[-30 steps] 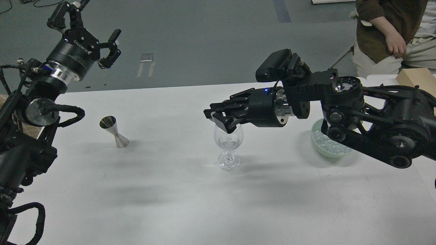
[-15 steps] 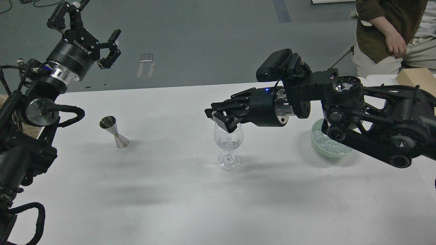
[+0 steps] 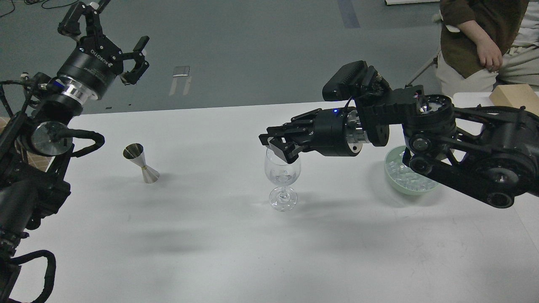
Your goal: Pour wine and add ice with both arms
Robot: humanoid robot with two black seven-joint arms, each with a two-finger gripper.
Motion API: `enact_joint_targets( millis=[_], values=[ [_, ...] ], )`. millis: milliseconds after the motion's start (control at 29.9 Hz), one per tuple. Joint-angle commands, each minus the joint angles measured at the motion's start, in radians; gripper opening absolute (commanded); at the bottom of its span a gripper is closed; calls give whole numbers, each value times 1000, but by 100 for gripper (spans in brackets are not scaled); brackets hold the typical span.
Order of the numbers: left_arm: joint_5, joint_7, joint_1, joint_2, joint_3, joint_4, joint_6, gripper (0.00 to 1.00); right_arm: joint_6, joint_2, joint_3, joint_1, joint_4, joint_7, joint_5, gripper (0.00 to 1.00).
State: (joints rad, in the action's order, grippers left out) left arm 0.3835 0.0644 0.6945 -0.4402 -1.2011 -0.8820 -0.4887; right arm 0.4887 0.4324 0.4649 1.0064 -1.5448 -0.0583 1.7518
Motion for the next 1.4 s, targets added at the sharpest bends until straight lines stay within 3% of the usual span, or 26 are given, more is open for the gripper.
enact_joint_targets(
  millis=[0, 535, 602, 668, 769, 1270, 1337, 1370],
  values=[
    [0, 0, 0, 0, 0, 0, 0, 98, 0, 0, 1, 0, 0, 0, 0, 12],
    [0, 0, -1, 0, 0, 0, 0, 98, 0, 0, 1, -6, 2, 0, 2, 14],
    [0, 0, -1, 0, 0, 0, 0, 98, 0, 0, 1, -8, 2, 1, 2, 23],
    [0, 0, 0, 0, 0, 0, 0, 98, 0, -7, 9, -14, 5, 2, 3, 57],
    [0, 0, -1, 0, -2, 0, 0, 98, 0, -12, 17, -17, 6, 2, 3, 77],
    [-2, 0, 0, 0, -3, 0, 0, 98, 0, -12, 38, -17, 6, 2, -3, 81],
    [-2, 0, 0, 0, -3, 0, 0, 98, 0, -15, 70, -18, 8, 2, -6, 93],
    [-2, 0, 0, 0, -3, 0, 0, 98, 0, -15, 77, -19, 8, 2, -8, 93]
  ],
)
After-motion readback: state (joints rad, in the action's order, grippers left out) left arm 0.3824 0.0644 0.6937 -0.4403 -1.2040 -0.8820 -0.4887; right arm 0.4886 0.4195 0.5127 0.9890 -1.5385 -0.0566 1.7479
